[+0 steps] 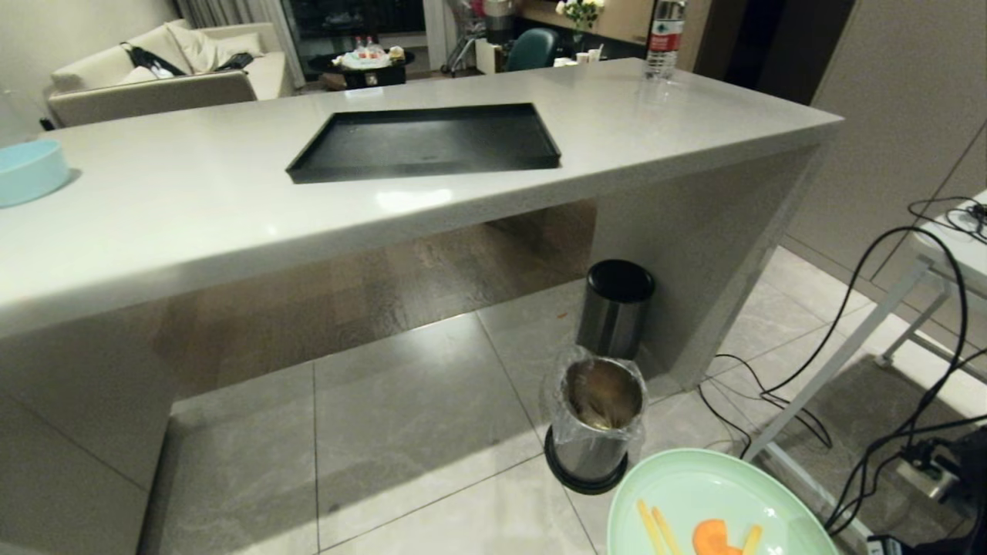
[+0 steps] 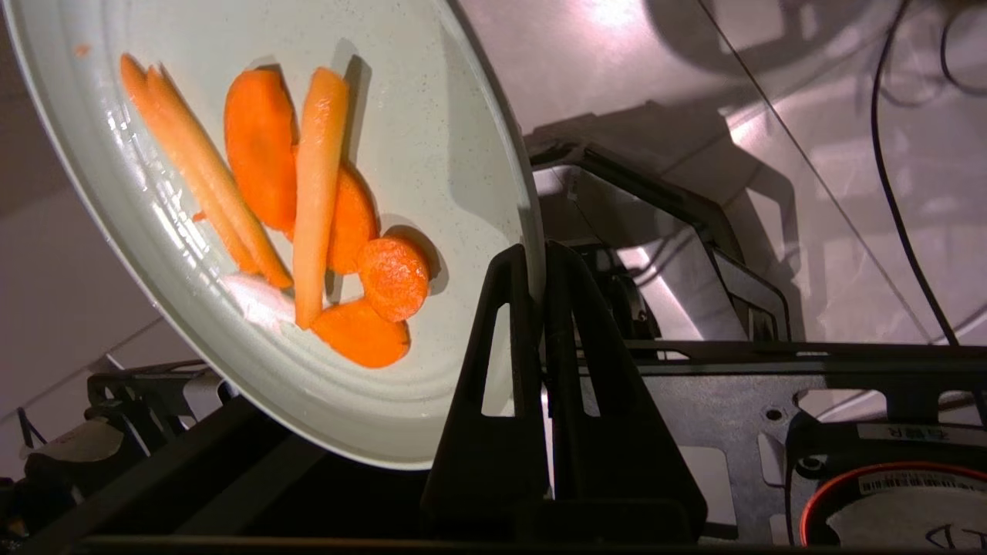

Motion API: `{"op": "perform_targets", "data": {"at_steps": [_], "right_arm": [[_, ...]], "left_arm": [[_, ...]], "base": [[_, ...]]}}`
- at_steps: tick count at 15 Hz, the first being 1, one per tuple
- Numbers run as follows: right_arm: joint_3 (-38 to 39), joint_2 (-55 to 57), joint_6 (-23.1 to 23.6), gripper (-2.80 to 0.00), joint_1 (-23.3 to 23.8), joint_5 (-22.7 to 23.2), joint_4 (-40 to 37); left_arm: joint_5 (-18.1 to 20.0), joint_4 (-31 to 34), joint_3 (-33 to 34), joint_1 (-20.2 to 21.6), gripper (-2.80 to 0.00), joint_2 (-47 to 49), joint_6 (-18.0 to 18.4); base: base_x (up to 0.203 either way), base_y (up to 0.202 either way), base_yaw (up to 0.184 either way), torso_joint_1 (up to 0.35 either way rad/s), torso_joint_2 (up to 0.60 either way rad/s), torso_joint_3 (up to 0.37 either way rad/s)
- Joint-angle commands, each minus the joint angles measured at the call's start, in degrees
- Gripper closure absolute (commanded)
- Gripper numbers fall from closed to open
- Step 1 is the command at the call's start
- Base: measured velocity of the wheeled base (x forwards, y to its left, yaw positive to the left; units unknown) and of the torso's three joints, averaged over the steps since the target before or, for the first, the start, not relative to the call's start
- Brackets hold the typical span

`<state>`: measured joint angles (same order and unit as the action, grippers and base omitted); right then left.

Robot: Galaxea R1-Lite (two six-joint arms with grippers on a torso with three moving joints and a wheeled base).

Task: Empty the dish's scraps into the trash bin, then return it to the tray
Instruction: Move the plate over the trash can

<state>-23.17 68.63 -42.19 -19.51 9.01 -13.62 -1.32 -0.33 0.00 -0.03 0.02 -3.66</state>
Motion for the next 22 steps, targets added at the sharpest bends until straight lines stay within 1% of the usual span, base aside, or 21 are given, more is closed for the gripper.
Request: {"op": "perform_targets", "data": {"at_steps": [1, 5, 8, 16, 22], "right_arm": [[-0.1, 0.1, -0.3, 0.00, 0.0, 0.0, -0.4], [-0.1, 0.3, -0.4, 0.00, 0.1, 0.0, 0.2], [-0.4, 1.6, 0.4, 0.00, 0.0, -0.2, 0.8], [0.0, 1.2, 0.6, 0.00, 0.0, -0.3, 1.2], [-0.4, 1.2, 0.5, 0.00, 0.1, -1.3, 1.1]], "left_arm": [[0.0, 0.0, 0.0, 0.0, 0.00, 0.1, 0.0], [0.0, 0.0, 0.0, 0.0, 0.00, 0.1, 0.0], [0.0, 0.0, 0.0, 0.0, 0.00, 0.1, 0.0], [0.0, 0.0, 0.0, 0.0, 0.00, 0.1, 0.0], [0.0, 0.0, 0.0, 0.0, 0.00, 0.1, 0.0]], "base": [[0.003, 0.008, -0.160, -0.034, 0.44, 0.420], [0.002, 0.009, -0.175, 0.006, 0.42, 0.430], [0.002, 0.006, -0.139, 0.009, 0.15, 0.148], [0.000, 0.000, 0.000, 0.001, 0.00, 0.006], [0.000, 0.000, 0.000, 0.000, 0.00, 0.000]]}}
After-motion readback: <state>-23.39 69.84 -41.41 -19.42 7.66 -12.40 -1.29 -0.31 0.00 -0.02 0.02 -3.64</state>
